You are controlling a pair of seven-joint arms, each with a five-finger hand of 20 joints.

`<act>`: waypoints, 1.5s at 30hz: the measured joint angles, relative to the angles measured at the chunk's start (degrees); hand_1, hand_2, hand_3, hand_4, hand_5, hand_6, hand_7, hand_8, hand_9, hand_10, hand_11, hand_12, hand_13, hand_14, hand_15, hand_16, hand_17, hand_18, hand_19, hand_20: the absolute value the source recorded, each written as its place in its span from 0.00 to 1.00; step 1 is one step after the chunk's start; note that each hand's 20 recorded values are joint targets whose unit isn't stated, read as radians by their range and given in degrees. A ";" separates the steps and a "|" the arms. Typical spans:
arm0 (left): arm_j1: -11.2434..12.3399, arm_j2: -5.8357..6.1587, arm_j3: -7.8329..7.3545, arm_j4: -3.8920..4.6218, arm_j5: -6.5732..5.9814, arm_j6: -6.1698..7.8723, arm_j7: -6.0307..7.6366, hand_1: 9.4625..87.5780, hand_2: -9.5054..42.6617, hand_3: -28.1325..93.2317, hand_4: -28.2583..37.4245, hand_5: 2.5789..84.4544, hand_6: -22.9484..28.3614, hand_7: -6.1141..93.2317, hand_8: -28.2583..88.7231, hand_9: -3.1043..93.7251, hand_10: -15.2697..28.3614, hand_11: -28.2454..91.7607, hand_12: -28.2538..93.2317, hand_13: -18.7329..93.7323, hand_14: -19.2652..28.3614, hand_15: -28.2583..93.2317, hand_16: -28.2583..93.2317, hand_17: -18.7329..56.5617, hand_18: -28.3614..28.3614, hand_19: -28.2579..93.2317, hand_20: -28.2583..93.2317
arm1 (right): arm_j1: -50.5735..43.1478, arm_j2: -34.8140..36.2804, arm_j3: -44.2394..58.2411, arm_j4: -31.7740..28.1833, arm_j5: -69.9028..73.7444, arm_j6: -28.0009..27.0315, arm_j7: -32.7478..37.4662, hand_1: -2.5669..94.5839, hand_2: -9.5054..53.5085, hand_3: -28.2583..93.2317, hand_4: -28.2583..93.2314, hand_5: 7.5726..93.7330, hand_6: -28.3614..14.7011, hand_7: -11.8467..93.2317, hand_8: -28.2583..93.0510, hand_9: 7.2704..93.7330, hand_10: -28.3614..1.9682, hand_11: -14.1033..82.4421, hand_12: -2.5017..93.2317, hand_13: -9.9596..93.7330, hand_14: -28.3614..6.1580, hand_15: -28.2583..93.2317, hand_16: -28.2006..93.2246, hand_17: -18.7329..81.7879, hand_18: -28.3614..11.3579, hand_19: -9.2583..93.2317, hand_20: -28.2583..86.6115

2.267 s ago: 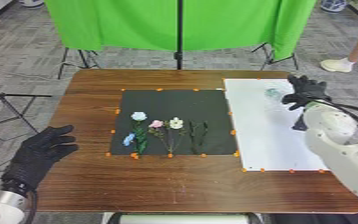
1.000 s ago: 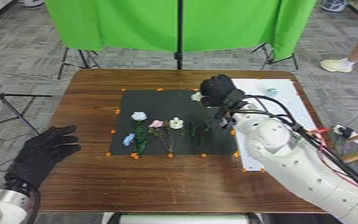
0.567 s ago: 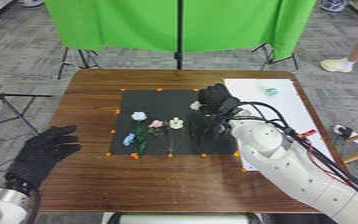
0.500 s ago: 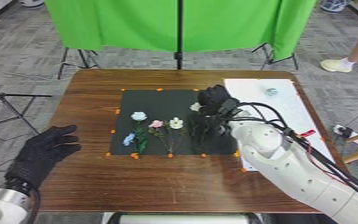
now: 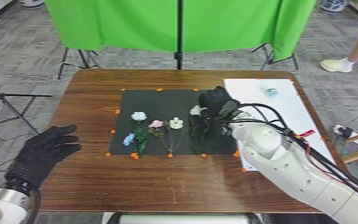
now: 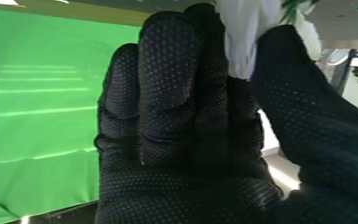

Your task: Arrange flowers

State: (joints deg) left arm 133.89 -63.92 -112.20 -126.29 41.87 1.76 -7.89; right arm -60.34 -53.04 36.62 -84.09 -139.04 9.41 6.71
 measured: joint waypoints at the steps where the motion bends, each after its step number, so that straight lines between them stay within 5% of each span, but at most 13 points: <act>1: 0.02 0.00 0.00 0.00 0.00 0.00 0.01 0.25 0.34 0.83 0.00 0.51 0.59 0.38 0.12 0.46 0.75 0.62 0.39 0.48 0.84 0.81 0.18 0.21 0.93 0.78 0.22 | -0.06 0.09 0.13 -0.06 -0.05 -0.21 -0.15 0.47 0.01 0.89 0.00 0.64 0.72 0.52 0.12 0.86 0.83 0.31 0.45 0.83 0.81 0.63 0.50 0.47 0.37 0.78 0.56; 6: 0.05 -0.03 -0.04 0.00 0.00 0.01 0.04 0.25 0.34 0.83 0.00 0.51 0.59 0.38 0.12 0.46 0.75 0.62 0.39 0.48 0.84 0.81 0.18 0.21 0.93 0.78 0.22 | -1.15 0.92 2.08 -1.71 0.20 -2.93 -1.15 0.34 0.06 0.94 0.00 0.62 0.71 0.43 0.08 0.74 0.69 0.48 0.28 0.78 0.75 0.68 0.43 0.45 0.34 0.77 0.57; 19: 0.28 -0.17 -0.18 -0.04 0.03 0.04 0.24 0.25 0.34 0.83 0.00 0.51 0.59 0.38 0.12 0.46 0.75 0.62 0.39 0.48 0.84 0.81 0.18 0.21 0.93 0.78 0.22 | -4.42 2.59 8.79 -4.60 10.30 -4.78 -3.50 0.22 0.08 0.94 0.00 0.54 0.64 0.39 0.08 0.62 0.61 0.50 0.26 0.70 0.64 0.70 0.41 0.41 0.28 0.76 0.58; 23: 0.48 -0.22 -0.18 -0.04 0.03 0.04 0.36 0.25 0.34 0.83 0.00 0.51 0.59 0.38 0.12 0.46 0.75 0.62 0.39 0.48 0.84 0.81 0.18 0.21 0.93 0.78 0.22 | -4.69 3.01 10.26 -4.76 11.75 -4.88 -3.16 0.24 0.09 0.97 0.00 0.48 0.63 0.39 0.08 0.50 0.60 0.50 0.25 0.53 0.62 0.67 0.38 0.38 0.29 0.74 0.56; 26: 0.62 -0.29 -0.22 -0.07 0.03 0.04 0.48 0.25 0.34 0.83 0.00 0.51 0.59 0.38 0.12 0.46 0.75 0.62 0.39 0.48 0.84 0.81 0.18 0.21 0.93 0.78 0.22 | -4.19 3.63 9.75 -4.07 9.57 -3.10 -0.80 0.24 0.08 1.00 0.01 0.29 0.61 0.37 0.09 0.26 0.61 0.41 0.24 0.31 0.51 0.55 0.34 0.29 0.25 0.64 0.48; 31: 0.65 -0.38 -0.24 -0.08 0.03 0.07 0.50 0.25 0.34 0.83 0.00 0.51 0.59 0.38 0.12 0.46 0.75 0.62 0.39 0.48 0.84 0.81 0.18 0.21 0.93 0.78 0.22 | -2.99 4.24 10.16 -1.70 2.22 -3.53 9.81 0.28 0.07 1.00 0.02 0.17 0.55 0.32 0.12 0.11 0.62 0.26 0.28 0.19 0.43 0.39 0.39 0.19 0.18 0.59 0.37; 35: 0.65 -0.43 -0.25 -0.08 0.03 0.07 0.50 0.25 0.34 0.83 0.00 0.51 0.59 0.38 0.12 0.46 0.75 0.62 0.39 0.48 0.84 0.81 0.18 0.21 0.93 0.78 0.22 | -1.16 4.54 12.41 2.25 6.80 -11.35 12.43 0.31 0.04 1.00 0.01 0.17 0.55 0.30 0.12 0.12 0.63 0.25 0.28 0.22 0.39 0.36 0.39 0.20 0.17 0.59 0.34; 41: 0.65 -0.46 -0.31 -0.08 0.03 0.07 0.50 0.25 0.34 0.83 0.00 0.51 0.59 0.38 0.12 0.46 0.75 0.62 0.39 0.48 0.84 0.81 0.18 0.21 0.93 0.78 0.22 | 0.09 5.79 12.98 7.12 10.61 -12.10 13.28 0.32 0.03 0.99 0.00 0.17 0.56 0.31 0.12 0.12 0.63 0.26 0.27 0.23 0.39 0.34 0.37 0.21 0.19 0.58 0.32; 45: 0.65 -0.46 -0.31 -0.09 0.03 0.07 0.49 0.25 0.34 0.83 0.00 0.51 0.59 0.38 0.12 0.46 0.75 0.62 0.39 0.49 0.84 0.81 0.18 0.21 0.93 0.78 0.22 | 0.10 5.77 13.82 8.67 11.03 -12.18 13.83 0.34 0.01 0.99 0.00 0.21 0.60 0.35 0.09 0.16 0.63 0.29 0.23 0.40 0.51 0.41 0.34 0.29 0.23 0.61 0.32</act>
State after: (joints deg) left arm 134.54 -64.38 -112.51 -126.38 41.90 1.84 -7.39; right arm -60.24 -47.26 50.44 -75.43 -128.00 -2.77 20.54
